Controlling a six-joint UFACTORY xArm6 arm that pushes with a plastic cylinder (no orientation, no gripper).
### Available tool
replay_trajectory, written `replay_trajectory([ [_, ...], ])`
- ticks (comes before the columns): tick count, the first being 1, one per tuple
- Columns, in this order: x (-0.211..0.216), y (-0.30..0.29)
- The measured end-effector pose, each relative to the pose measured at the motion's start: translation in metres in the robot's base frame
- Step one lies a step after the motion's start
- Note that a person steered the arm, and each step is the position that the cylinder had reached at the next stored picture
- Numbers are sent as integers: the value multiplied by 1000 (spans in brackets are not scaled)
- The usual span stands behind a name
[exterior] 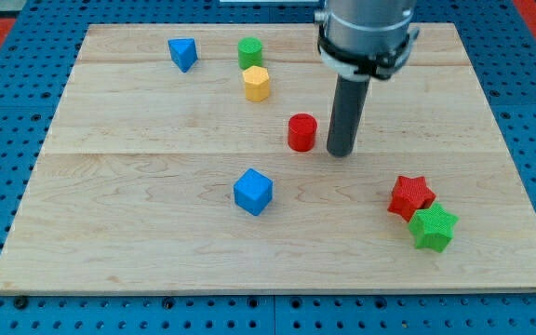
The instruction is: Slightly push the cube upwards
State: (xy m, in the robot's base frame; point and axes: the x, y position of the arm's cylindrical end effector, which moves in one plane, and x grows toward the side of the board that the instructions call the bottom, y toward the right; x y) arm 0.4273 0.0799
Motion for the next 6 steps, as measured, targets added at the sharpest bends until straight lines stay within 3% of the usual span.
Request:
replay_trajectory([
  [1,-9,-49],
  [2,-10,-36],
  [3,18,-9],
  [4,98,-31],
  [5,135,-77],
  [6,78,-89],
])
